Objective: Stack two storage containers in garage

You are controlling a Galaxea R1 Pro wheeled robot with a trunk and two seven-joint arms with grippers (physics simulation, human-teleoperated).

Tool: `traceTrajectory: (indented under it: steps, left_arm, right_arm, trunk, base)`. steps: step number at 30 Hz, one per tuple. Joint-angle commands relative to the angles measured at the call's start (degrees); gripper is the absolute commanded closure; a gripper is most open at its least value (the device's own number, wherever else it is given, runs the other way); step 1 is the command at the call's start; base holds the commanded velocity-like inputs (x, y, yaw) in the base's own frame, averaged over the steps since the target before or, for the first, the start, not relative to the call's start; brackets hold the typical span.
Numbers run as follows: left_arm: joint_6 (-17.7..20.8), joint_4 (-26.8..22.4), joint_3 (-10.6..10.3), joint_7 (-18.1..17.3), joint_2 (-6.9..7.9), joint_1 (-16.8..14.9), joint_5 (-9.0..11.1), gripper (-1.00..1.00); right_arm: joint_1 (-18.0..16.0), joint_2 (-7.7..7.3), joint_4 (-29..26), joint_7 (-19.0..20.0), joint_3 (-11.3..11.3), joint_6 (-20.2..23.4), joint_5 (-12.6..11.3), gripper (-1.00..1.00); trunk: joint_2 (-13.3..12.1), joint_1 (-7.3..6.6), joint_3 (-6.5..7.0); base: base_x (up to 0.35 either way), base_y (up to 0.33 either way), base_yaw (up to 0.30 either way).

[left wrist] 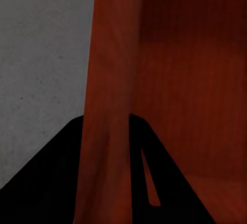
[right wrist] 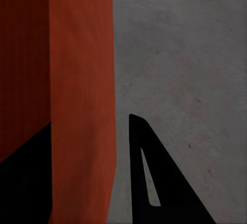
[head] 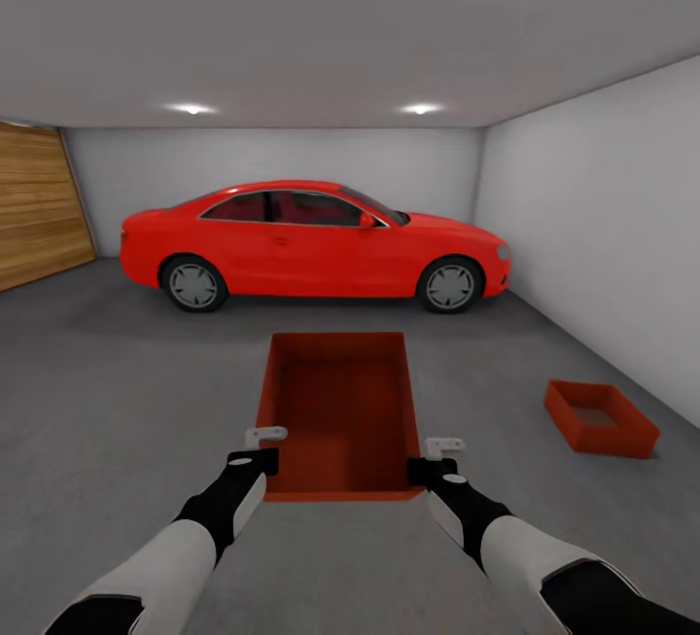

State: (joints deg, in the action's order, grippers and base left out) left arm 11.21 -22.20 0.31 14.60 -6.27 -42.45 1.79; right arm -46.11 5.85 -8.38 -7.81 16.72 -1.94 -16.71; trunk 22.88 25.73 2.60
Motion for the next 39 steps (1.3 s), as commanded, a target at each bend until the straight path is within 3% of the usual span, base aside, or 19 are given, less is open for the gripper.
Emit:
traceTrajectory:
  steps: [1, 39]
  left_arm:
    - [0.48, -0.13, 0.92, 3.24, 0.03, 0.0, -0.65, 1.0]
    - [0.48, -0.13, 0.92, 3.24, 0.03, 0.0, -0.65, 1.0]
  right_arm:
    - [-0.03, -1.38, -0.06, -1.15, -2.31, -0.27, 0.01, 1.0]
    - [-0.03, -1.45, -0.06, -1.21, -2.31, -0.3, 0.01, 1.0]
  trunk:
    - [0.04, 0.05, -0.02]
    - [0.04, 0.05, -0.02]
  base:
    - [0.322, 0.0, 0.0]
    - [0.322, 0.0, 0.0]
